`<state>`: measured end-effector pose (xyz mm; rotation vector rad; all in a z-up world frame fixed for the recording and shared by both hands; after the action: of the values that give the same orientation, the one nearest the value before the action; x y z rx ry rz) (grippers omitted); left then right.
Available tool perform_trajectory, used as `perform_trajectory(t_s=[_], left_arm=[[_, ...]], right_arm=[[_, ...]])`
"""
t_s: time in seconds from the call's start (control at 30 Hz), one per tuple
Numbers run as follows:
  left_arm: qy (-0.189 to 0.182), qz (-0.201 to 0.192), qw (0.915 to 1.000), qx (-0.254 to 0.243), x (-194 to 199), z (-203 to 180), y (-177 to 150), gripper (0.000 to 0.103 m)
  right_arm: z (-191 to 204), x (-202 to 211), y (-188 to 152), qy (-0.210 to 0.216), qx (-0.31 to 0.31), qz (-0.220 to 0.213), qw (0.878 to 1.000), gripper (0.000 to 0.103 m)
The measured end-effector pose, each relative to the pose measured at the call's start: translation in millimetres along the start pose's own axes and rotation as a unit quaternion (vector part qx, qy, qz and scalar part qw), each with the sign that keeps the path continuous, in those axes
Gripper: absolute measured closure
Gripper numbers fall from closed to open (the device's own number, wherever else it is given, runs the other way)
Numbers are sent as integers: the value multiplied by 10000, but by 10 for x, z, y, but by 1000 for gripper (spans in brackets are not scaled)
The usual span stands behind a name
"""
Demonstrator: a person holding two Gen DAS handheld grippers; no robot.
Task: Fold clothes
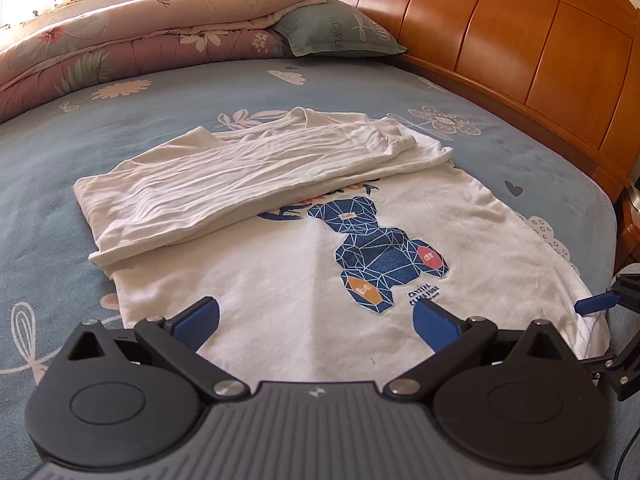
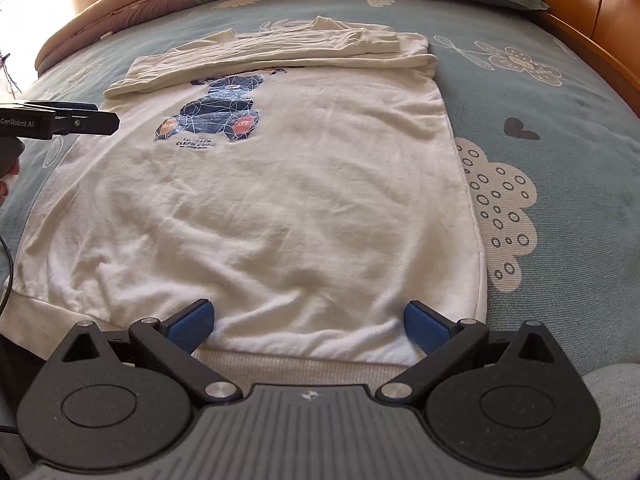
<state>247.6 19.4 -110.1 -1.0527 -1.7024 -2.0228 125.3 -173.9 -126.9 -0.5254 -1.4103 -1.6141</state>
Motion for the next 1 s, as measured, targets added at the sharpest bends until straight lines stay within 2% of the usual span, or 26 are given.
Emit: perform_trajectory(t_s=[0.2, 0.33, 0.47, 0.57, 0.7, 1.0], left_arm=[[12, 6, 10000, 16, 4, 16, -9, 1], [36, 17, 10000, 50, -1, 33, -8, 1], [30, 31, 10000, 26, -7, 18, -13, 1], [38, 41, 10000, 14, -12, 16, -16, 1], [60, 54, 10000, 37, -16, 26, -18, 1], [-46, 3, 9999, -98, 2, -54, -33, 1]], right_arm=[[23, 6, 31, -115, -25, 47, 9999, 0], [44, 61, 219, -225, 163, -262, 9993, 0], [-66, -57, 362, -202, -59, -380, 9991, 0], [-158, -155, 297, -216, -277, -303, 9989, 0], [-202, -85, 252, -367, -378, -266, 9983, 0], [-218, -66, 275, -342, -254, -622, 9972, 0]])
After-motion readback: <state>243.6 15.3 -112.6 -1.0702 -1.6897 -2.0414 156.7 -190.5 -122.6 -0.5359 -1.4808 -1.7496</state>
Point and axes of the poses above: each gripper's, at about its wrist camera, not at the fingertips, and x roughly against the way its jaws point, z to its left, y to its top, the point moved 6 cm from there along -x, roughly the way its jaws point, and after that the axes turned 12 degrees about y, right-handed, at the moved point
